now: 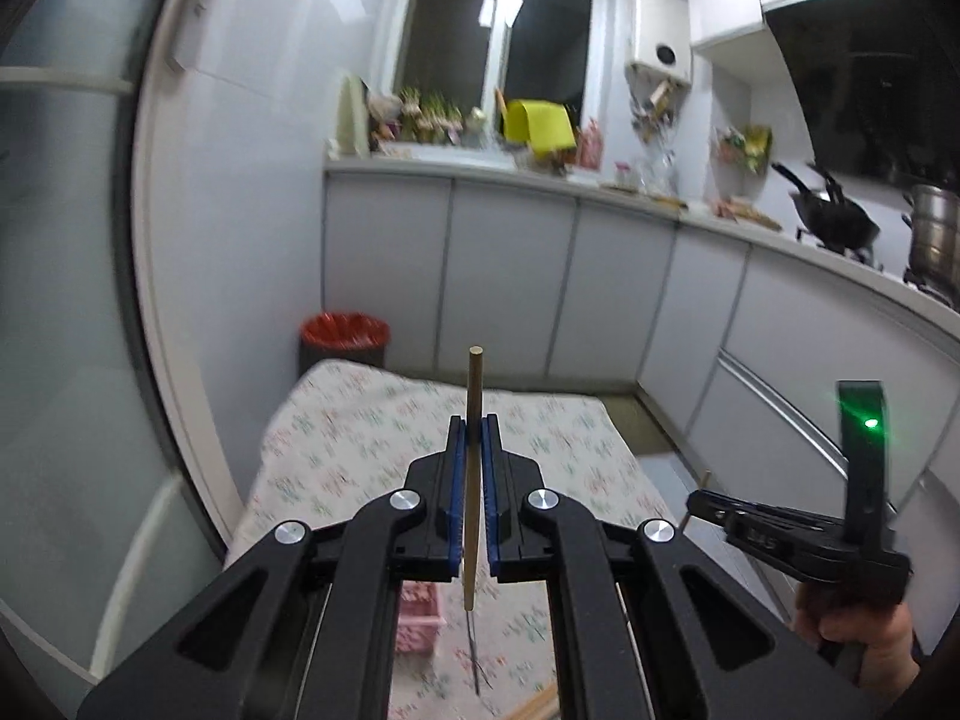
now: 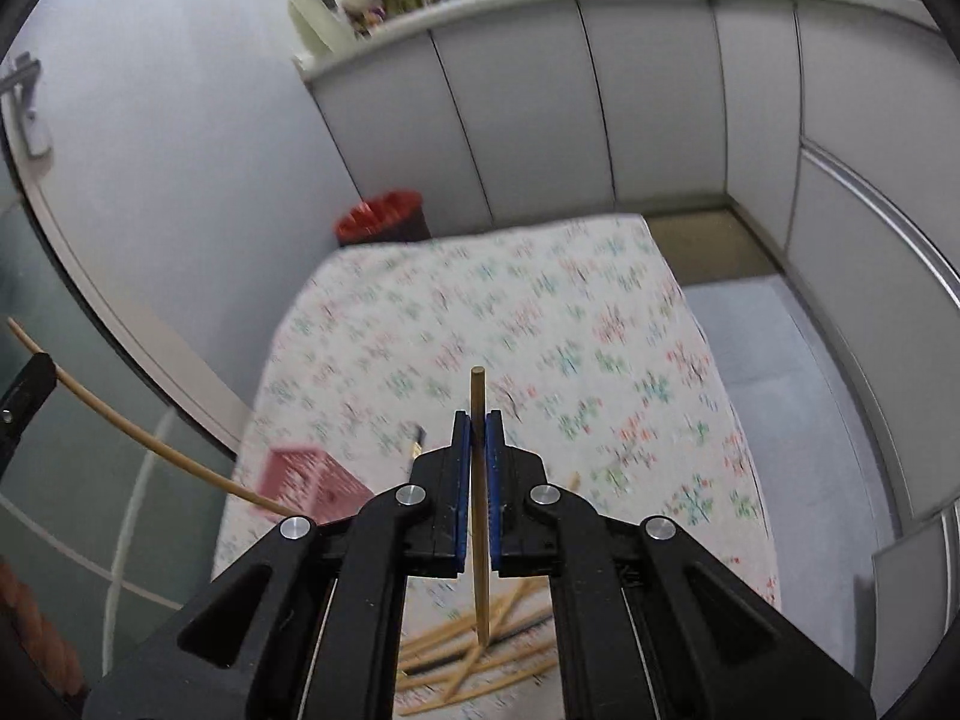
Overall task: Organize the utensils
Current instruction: 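Lift the chopsticks upright over the pink cup and open both tools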
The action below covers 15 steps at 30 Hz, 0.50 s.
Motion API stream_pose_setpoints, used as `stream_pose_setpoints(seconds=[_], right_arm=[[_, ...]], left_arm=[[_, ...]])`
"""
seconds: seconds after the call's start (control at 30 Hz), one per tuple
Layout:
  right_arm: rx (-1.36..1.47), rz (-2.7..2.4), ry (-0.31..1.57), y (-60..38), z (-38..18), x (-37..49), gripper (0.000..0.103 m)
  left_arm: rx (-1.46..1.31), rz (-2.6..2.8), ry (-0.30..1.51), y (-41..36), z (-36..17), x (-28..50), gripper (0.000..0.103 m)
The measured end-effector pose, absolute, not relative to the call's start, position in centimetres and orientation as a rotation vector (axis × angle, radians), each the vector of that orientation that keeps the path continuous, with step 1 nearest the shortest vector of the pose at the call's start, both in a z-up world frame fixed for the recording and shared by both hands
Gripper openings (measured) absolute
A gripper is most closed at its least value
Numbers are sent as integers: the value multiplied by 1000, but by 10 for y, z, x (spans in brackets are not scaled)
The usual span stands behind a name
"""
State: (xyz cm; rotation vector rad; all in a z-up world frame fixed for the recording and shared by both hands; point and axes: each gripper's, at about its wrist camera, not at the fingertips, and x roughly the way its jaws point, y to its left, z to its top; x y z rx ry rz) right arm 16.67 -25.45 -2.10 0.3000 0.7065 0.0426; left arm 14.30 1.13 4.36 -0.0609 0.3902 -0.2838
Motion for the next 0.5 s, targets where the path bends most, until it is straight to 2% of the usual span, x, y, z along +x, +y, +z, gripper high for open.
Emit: stream_pose_setpoints(seconds=[0.2, 0.5], right_arm=[[333, 102, 578, -233, 13, 173, 4], [404, 226, 492, -203, 42, 178, 4]], left_arm=[[-60, -206, 373, 25, 31, 162, 5], [-64, -151, 417, 35, 7, 192, 5]])
